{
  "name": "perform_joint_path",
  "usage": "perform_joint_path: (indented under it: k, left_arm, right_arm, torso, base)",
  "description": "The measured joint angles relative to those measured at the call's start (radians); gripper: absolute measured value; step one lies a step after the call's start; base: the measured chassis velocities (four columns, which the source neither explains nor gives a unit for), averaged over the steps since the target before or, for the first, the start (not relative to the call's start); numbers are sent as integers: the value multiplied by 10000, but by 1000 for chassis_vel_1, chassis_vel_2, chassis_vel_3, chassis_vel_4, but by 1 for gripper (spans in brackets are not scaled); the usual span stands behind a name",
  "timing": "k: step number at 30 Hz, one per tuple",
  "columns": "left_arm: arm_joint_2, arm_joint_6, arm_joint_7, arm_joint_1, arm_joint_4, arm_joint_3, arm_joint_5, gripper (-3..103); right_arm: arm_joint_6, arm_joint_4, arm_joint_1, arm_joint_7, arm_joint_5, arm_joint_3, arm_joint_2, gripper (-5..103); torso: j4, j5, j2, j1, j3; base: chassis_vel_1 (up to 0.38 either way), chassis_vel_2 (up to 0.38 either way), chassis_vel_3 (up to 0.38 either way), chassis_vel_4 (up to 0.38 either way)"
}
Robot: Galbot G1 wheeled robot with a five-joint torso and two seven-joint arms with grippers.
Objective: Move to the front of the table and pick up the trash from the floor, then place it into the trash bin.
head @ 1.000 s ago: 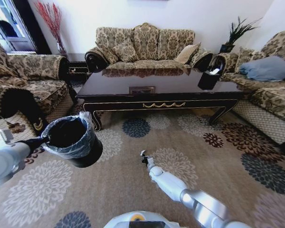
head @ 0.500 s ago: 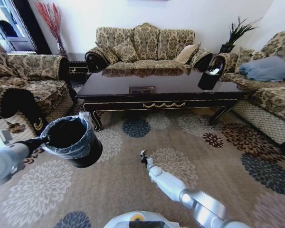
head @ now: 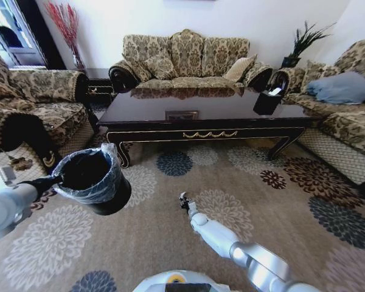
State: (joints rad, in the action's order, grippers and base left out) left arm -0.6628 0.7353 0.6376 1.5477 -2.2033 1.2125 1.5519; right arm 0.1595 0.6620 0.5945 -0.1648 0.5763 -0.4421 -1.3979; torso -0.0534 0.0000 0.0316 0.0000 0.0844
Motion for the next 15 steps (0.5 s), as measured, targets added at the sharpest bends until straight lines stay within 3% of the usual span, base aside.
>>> perform_joint_path:
  k: [2,15]
  left_arm:
    - [2,0,0,-1,3,0,0,4]
    - [-2,0,1,-15,50,-12,-3,4]
  right_arm:
    - [-2,5,23,0,-39,-22,5,2]
    - [42,375,36,-5,-28,-86,198,0]
  torso:
    - [0,0,0,0,0]
    - [0,0,0,0,0]
  base:
    - [0,0,0,0]
    - [0,0,0,0]
